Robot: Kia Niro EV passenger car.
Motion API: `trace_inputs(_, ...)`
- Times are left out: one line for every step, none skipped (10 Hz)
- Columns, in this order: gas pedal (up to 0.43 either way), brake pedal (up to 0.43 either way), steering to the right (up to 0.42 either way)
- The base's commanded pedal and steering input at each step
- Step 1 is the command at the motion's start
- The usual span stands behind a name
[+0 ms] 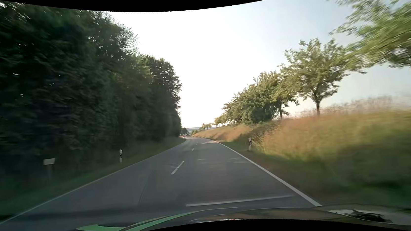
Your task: Follow the waypoints while adhering to traffic rules and regulations
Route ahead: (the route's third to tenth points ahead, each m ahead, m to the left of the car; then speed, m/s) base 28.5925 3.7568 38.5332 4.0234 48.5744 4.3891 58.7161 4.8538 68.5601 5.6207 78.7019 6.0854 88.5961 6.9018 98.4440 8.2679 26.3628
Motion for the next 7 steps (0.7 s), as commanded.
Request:
trace_inputs(0.000,0.000,-0.008)
trace_inputs(0.000,0.000,-0.008)
trace_inputs(0.000,0.000,-0.008)
trace_inputs(0.000,0.000,-0.008)
trace_inputs(0.000,0.000,-0.008)
trace_inputs(0.000,0.000,-0.008)
trace_inputs(0.000,0.000,-0.008)
